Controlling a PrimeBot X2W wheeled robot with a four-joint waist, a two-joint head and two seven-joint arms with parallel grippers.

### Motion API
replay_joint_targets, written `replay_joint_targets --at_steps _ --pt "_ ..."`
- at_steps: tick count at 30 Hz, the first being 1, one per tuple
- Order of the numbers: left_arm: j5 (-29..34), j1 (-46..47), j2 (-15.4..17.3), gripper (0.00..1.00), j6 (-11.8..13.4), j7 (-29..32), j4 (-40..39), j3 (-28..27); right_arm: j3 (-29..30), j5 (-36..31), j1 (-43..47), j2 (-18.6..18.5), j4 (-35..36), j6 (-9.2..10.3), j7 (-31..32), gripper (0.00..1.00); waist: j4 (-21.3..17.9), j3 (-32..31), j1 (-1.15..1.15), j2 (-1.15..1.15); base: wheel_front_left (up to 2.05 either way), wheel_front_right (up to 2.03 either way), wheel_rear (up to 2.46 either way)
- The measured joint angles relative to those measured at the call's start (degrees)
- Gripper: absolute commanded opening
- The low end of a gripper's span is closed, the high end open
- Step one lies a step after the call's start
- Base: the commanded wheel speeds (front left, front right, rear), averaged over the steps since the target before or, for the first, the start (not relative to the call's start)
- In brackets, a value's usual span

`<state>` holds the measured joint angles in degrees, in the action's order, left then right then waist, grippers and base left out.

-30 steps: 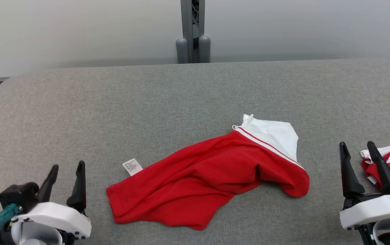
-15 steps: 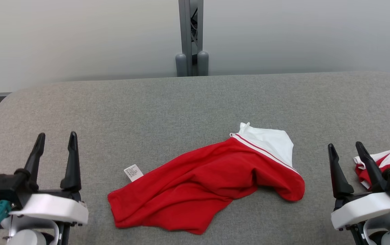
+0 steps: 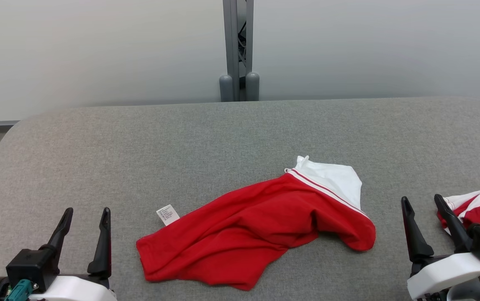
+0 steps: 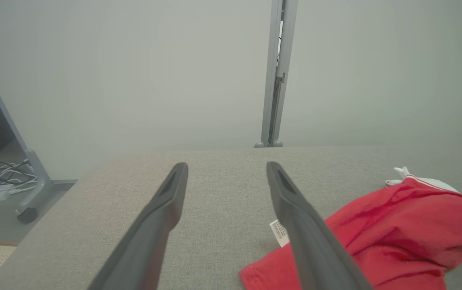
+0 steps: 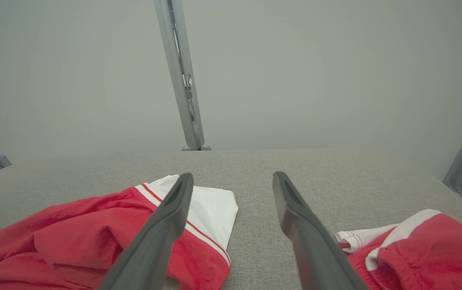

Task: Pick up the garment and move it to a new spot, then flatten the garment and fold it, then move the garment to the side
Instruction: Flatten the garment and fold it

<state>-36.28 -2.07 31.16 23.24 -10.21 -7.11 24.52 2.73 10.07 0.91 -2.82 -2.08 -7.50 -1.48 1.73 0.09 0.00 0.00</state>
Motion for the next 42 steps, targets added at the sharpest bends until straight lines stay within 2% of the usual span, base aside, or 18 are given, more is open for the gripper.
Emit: replay_joint_targets --at_steps 14,21,28,38,41,42 --pt "-0.01 0.83 0.21 1.00 -0.09 1.85 -1.42 1.07 0.51 0.01 -0.97 0.00 0.33 0.00 0.41 1.00 0.24 0.96 0.00 0.00 0.00 0.00 0.00" --pt "-0.98 1.22 0.13 1.00 -1.54 4.77 -1.35 3.16 0.79 -0.46 -1.59 0.00 0.25 0.00 0.73 1.00 0.63 1.26 0.00 0.00 0.00 0.00 0.00" --pt "-5.44 1.93 -0.73 1.00 -5.11 12.30 1.68 6.58 0.70 -0.49 -2.26 0.00 -0.04 0.00 0.97 1.00 0.42 2.09 0.00 0.00 0.00 0.00 0.00" --pt "-9.21 6.07 -2.54 1.00 -10.00 14.18 10.61 7.10 0.12 -0.37 -5.95 -1.27 -2.04 0.00 1.45 1.00 -0.71 4.83 0.00 0.00 0.00 0.00 0.00" --pt "-10.81 8.42 -3.59 1.00 -13.19 14.85 15.53 7.38 -0.25 -0.35 -8.78 -2.20 -3.53 0.00 1.31 1.00 -0.99 6.97 0.00 0.00 0.00 0.00 0.00" --pt "-10.81 8.42 -3.59 1.00 -13.19 14.85 15.53 7.38 -0.25 -0.35 -8.78 -2.20 -3.53 0.00 1.31 1.00 -0.99 6.97 0.00 0.00 0.00 0.00 0.00"
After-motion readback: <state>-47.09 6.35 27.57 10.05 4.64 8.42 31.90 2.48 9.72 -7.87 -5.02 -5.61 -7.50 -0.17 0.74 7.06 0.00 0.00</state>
